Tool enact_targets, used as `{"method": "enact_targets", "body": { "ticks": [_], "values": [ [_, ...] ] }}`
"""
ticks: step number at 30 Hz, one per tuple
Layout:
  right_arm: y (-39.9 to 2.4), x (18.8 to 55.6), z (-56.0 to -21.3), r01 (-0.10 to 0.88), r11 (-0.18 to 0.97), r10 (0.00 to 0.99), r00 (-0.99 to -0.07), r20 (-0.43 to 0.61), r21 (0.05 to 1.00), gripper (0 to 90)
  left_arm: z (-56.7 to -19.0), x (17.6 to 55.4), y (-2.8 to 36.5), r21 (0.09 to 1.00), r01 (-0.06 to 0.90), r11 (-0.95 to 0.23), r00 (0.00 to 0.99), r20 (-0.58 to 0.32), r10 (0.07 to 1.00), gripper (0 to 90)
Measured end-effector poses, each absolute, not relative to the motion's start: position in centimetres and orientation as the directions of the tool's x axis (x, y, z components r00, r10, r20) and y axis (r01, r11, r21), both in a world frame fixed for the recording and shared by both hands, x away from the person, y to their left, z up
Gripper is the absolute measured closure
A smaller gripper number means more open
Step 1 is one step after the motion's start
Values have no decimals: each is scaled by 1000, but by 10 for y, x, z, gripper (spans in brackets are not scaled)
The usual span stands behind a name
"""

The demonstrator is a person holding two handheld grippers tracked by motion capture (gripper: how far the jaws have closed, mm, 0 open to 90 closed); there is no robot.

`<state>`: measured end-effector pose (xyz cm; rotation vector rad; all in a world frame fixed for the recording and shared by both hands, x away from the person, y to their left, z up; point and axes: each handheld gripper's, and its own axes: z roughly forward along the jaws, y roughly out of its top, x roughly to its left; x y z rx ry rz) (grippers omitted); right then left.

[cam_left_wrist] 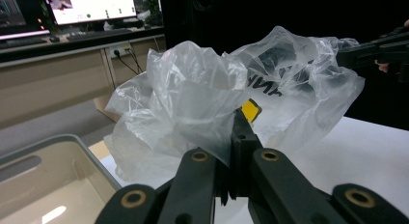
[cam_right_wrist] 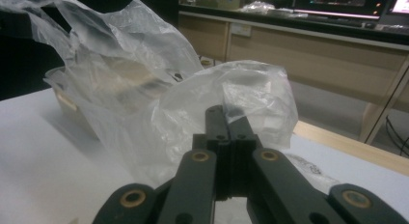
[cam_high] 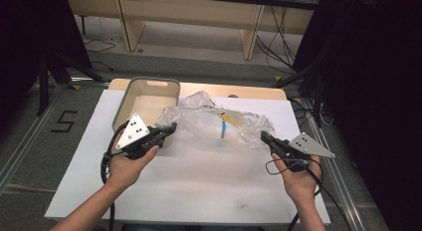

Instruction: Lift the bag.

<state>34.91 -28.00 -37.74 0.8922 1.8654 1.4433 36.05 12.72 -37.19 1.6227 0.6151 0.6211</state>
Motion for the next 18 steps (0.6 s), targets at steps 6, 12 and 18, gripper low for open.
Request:
{"method": "enact_targets", "body": {
  "ticks": [6, 12, 18],
  "values": [
    [-277, 347, -370, 118, 161, 814, -578, -64, 980, 900, -367, 357, 125, 995, 10, -104, 710, 66, 701, 891],
    [-277, 343, -359, 81, 147, 817, -571, -75, 986, 900, -352, 351, 126, 996, -20, -82, 716, 72, 695, 890],
    [-280, 339, -349, 57, 133, 824, -560, -79, 990, 900, -336, 346, 127, 998, -42, -55, 717, 68, 693, 889]
  ]
}}
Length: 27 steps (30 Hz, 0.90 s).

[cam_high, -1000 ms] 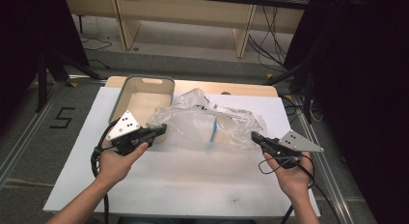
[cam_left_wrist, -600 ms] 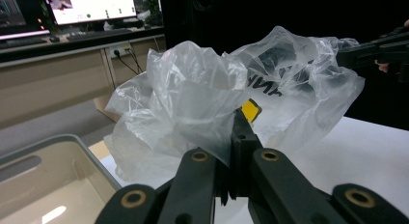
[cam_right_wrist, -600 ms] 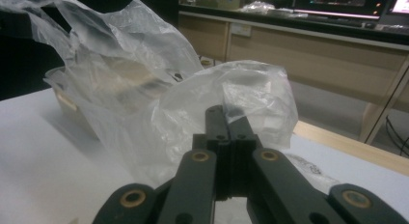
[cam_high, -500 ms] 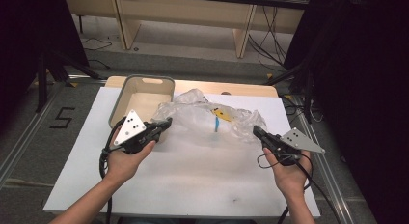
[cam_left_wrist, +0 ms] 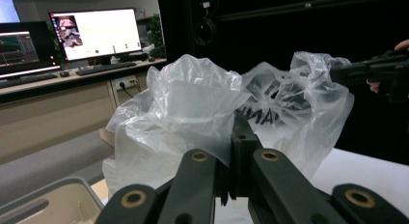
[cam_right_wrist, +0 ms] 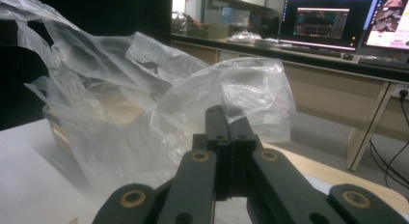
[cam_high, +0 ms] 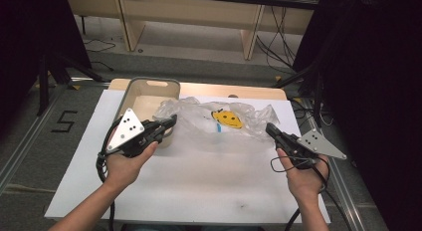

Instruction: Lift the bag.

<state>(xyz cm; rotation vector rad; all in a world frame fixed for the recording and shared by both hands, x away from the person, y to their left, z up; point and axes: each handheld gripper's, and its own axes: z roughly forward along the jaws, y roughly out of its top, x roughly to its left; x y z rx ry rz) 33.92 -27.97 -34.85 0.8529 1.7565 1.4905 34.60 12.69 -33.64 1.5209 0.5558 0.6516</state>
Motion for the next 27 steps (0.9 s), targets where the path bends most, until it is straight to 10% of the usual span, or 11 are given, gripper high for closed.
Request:
{"method": "enact_targets", "body": {
  "ticks": [27],
  "values": [
    [-297, 342, -323, 53, 57, 863, -505, -22, 997, 900, -302, 341, 115, 1000, -19, -6, 712, 18, 702, 887]
  ]
}}
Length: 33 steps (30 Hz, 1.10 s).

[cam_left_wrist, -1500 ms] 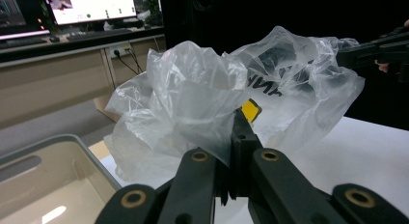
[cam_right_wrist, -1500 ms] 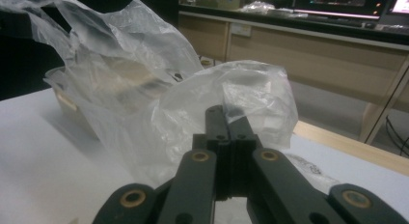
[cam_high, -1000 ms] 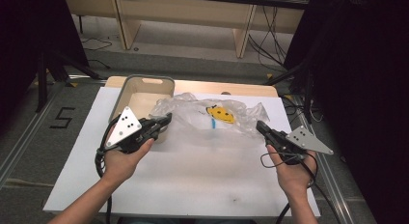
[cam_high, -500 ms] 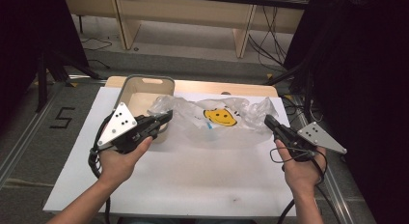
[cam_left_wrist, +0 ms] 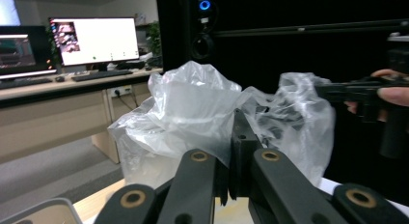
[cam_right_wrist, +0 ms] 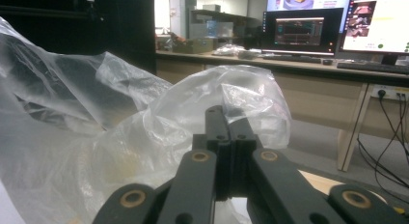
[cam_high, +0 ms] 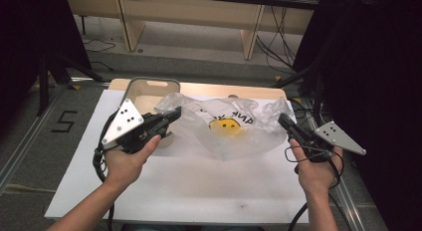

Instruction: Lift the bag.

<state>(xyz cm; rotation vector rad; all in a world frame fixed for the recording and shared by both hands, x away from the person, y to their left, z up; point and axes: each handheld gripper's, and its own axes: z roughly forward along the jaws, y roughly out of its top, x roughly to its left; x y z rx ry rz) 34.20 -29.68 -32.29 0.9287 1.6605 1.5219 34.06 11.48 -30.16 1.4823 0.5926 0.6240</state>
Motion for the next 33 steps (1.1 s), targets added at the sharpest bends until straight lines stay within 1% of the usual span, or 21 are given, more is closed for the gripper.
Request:
{"method": "enact_targets", "body": {
  "ticks": [2, 9, 11, 12, 19, 24, 27, 29, 33],
  "values": [
    [-296, 346, -323, 54, 66, 866, -500, -30, 996, 900, -306, 352, 115, 1000, -22, -23, 696, 32, 718, 887],
    [-294, 363, -326, 50, 89, 881, -470, -55, 995, 900, -322, 391, 113, 999, 37, -27, 664, -4, 747, 888],
    [-294, 369, -327, 55, 97, 886, -459, -61, 994, 900, -325, 400, 112, 998, 47, -38, 656, -2, 755, 888],
    [-294, 372, -328, 53, 102, 889, -453, -67, 993, 900, -327, 404, 111, 998, 57, -29, 654, -15, 757, 888],
    [-292, 387, -334, 40, 129, 910, -402, -102, 991, 900, -333, 426, 109, 997, 76, -20, 629, -32, 777, 890],
    [-292, 395, -331, 22, 121, 924, -369, -104, 992, 900, -327, 440, 110, 997, 77, -11, 610, -38, 791, 890],
    [-291, 397, -324, 6, 122, 925, -363, -112, 992, 900, -317, 442, 109, 998, 61, 5, 608, -41, 793, 891],
    [-289, 396, -319, -6, 122, 924, -365, -116, 992, 900, -310, 439, 107, 1000, 29, -5, 614, -14, 790, 891],
    [-288, 391, -312, -28, 120, 922, -368, -121, 992, 900, -297, 429, 105, 1000, -8, 3, 632, 3, 775, 891]
  ]
}}
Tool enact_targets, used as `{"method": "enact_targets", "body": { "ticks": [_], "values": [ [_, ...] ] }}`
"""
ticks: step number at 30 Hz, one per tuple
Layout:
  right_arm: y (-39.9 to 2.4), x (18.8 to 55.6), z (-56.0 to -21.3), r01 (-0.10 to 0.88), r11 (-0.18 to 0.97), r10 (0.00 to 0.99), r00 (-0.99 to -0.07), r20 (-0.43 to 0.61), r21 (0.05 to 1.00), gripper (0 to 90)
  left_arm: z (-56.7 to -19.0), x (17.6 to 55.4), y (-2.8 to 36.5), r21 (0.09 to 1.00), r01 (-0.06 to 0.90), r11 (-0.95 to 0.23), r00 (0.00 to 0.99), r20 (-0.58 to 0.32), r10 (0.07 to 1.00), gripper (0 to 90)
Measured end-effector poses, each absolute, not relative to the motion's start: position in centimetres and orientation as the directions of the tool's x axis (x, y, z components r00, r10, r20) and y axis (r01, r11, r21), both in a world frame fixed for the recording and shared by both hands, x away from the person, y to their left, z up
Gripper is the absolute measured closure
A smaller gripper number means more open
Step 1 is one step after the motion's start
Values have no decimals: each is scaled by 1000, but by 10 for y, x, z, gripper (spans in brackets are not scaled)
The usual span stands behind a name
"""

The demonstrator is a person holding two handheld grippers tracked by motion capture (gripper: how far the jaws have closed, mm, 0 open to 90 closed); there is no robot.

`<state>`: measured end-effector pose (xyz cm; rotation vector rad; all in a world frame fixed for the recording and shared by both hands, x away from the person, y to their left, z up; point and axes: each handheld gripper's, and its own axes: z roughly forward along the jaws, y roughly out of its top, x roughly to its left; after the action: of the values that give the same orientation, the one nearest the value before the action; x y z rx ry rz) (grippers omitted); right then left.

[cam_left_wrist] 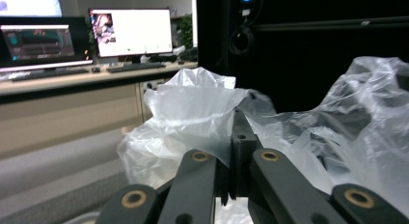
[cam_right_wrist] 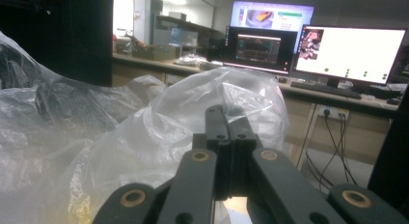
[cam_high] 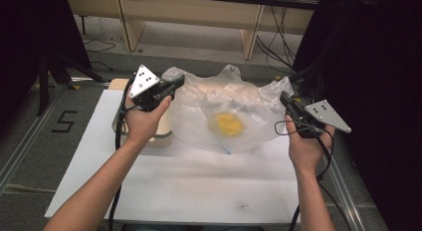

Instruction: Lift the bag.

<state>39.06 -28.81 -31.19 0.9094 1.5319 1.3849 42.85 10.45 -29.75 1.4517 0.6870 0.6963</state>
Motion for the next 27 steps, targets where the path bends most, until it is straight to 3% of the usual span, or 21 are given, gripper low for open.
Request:
{"method": "enact_targets", "body": {
  "ticks": [12, 27],
  "values": [
    [-292, 370, -300, -80, 97, 923, -366, -119, 992, 900, -276, 395, 102, 997, -79, 12, 676, 45, 735, 890],
    [-298, 366, -283, -117, 60, 931, -352, -98, 991, 900, -258, 393, 96, 994, -91, 60, 688, 19, 726, 891]
  ]
}}
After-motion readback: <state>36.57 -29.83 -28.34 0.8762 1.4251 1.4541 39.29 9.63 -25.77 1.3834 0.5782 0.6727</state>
